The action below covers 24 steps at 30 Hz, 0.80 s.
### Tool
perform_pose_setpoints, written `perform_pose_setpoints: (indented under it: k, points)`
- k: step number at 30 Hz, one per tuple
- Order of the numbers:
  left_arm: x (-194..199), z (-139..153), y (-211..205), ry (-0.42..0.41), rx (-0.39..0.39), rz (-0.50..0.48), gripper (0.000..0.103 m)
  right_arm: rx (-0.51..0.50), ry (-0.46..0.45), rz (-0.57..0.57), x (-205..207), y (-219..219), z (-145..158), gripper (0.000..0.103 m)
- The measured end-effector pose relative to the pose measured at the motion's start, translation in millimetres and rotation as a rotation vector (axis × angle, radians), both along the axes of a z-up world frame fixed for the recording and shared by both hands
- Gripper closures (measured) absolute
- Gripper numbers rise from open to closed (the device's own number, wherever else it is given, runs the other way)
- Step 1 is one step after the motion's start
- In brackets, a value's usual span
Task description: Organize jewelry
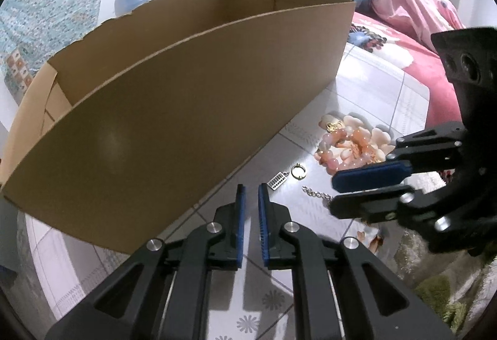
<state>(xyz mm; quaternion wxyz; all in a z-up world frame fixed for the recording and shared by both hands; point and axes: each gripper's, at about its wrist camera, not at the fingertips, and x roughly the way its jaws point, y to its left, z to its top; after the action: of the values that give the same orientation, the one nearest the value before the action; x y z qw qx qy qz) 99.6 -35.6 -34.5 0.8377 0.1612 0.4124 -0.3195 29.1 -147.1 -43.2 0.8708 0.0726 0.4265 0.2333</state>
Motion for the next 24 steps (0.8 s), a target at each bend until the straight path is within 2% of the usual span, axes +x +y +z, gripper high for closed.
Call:
perform_pose_setpoints:
  k: [7,13,19,22,24]
  points:
    - [-4,-2,12,0.007,-0.032,0.014,0.095,-0.143,-0.021,-0.003,-1,21,-1,0.087]
    - [-7,-3,21,0.011,-0.057,0.016,0.095,-0.225,-0.026,-0.024,2,42,-2,0.096]
    - [-16,-3,27,0.011,-0.078,-0.007,0.095,-0.253,-0.004,-0.038,6,45,-2,0.102]
    - [-23,-2,28,0.012,-0.091,-0.036,0.095,-0.210,0.025,-0.051,12,39,-1,0.103]
    - [-29,-2,27,0.017,-0.100,-0.065,0.095,-0.142,0.060,-0.063,17,31,-2,0.103]
